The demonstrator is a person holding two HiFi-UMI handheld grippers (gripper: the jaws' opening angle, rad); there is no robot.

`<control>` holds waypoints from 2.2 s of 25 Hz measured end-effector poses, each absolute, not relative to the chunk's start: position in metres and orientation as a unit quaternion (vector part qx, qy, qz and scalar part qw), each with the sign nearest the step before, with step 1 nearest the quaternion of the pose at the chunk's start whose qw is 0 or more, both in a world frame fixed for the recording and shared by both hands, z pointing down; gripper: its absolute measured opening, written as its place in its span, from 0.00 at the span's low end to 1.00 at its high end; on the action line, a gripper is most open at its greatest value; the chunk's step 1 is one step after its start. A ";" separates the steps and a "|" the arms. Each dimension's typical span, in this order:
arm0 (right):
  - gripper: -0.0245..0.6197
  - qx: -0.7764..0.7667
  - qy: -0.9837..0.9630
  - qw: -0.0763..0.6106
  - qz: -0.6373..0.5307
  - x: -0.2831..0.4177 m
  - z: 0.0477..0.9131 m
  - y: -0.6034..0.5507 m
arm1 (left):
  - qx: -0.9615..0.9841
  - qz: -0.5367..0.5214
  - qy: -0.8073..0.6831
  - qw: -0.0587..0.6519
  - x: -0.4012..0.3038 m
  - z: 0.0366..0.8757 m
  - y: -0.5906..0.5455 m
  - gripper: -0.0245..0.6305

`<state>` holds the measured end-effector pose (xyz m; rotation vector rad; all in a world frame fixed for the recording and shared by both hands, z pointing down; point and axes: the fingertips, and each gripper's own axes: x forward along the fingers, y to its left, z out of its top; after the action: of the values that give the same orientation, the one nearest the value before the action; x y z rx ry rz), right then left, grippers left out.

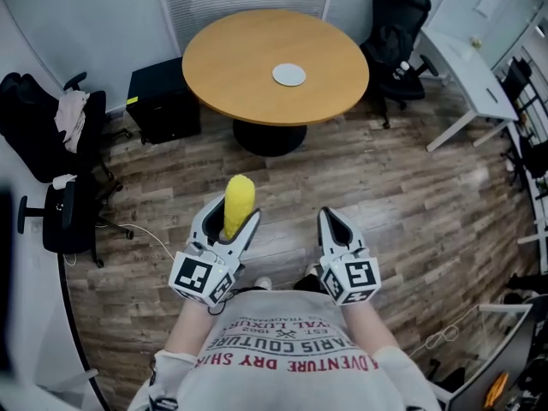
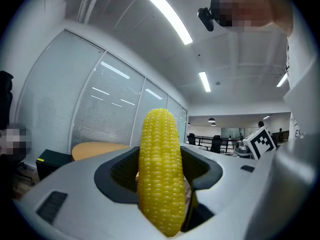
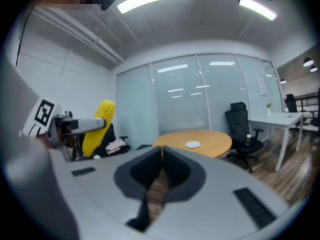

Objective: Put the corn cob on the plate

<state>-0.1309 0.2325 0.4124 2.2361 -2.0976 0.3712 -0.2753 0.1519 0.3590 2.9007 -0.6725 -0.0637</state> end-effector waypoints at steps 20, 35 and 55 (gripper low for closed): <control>0.08 0.642 -0.759 0.038 0.101 0.071 0.418 0.053 | 0.943 -0.021 -0.323 0.080 -0.084 0.374 0.012 0.46; 0.08 0.636 -0.762 0.049 0.108 0.196 0.438 -0.040 | 0.935 0.004 -0.340 0.097 0.041 0.398 -0.085 0.46; 0.08 0.635 -0.754 0.086 0.142 0.248 0.473 -0.240 | 0.941 0.046 -0.314 0.117 0.108 0.449 -0.293 0.46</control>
<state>0.2483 -0.2395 0.4725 1.8929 -2.2484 0.4223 0.1081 -0.2935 0.4485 2.7548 -0.9201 0.1334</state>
